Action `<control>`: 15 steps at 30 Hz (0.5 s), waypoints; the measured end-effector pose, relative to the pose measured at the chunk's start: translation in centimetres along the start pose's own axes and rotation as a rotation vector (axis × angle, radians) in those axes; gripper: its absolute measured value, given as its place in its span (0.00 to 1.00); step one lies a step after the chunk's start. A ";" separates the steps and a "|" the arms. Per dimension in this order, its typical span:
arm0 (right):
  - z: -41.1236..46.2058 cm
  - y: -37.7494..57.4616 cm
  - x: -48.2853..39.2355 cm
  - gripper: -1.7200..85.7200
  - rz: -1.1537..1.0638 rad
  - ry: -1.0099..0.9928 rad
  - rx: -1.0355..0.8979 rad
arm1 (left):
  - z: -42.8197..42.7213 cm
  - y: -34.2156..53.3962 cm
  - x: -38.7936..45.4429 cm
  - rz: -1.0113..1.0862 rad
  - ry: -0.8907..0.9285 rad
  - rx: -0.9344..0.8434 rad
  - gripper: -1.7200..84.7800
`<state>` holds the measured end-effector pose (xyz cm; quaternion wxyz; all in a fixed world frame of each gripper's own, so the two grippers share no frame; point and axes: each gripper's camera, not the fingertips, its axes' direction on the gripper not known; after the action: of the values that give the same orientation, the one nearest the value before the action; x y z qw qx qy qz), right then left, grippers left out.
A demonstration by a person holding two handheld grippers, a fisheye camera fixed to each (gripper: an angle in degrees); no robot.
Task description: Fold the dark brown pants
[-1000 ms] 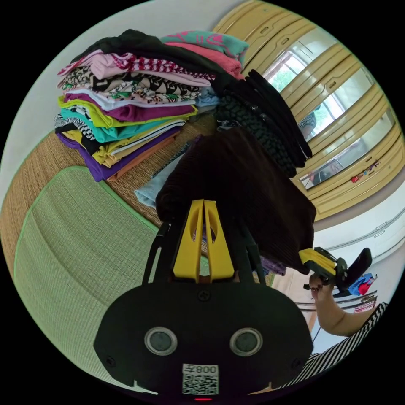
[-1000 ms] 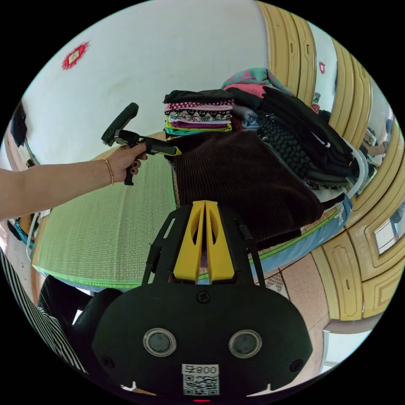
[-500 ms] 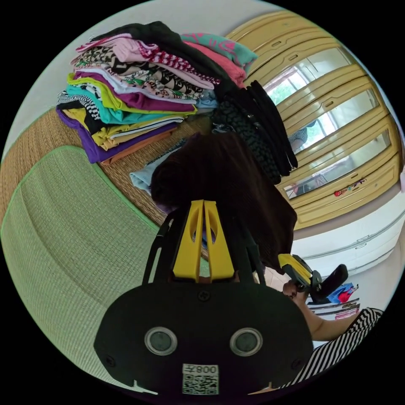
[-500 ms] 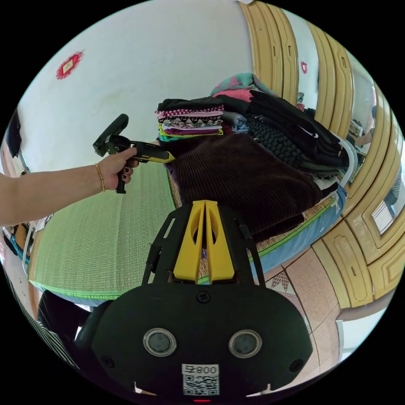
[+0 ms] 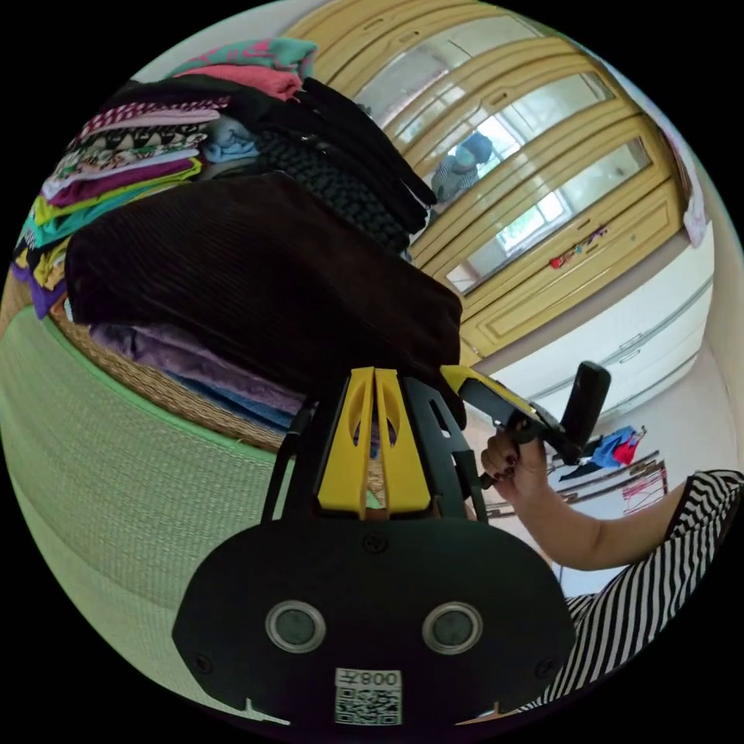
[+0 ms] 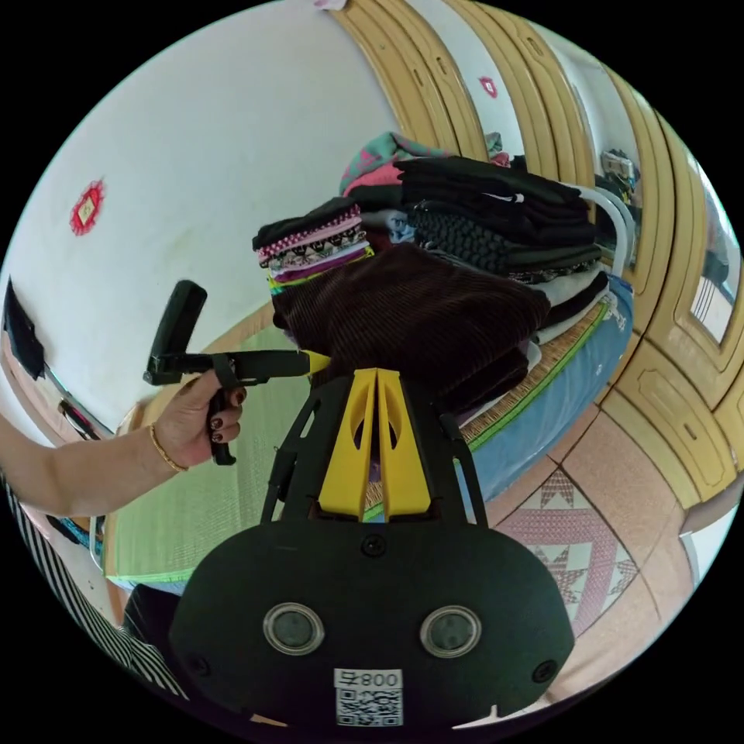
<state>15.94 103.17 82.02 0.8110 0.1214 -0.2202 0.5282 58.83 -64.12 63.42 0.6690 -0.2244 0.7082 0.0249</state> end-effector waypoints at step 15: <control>1.9 -17.1 2.0 0.06 -0.189 0.168 0.193 | -3.9 19.6 -4.3 -0.187 0.008 -0.233 0.02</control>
<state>31.75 96.92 85.23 0.8572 0.1745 -0.0875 0.4766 48.33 -46.59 62.78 0.6350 -0.3657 0.6791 0.0438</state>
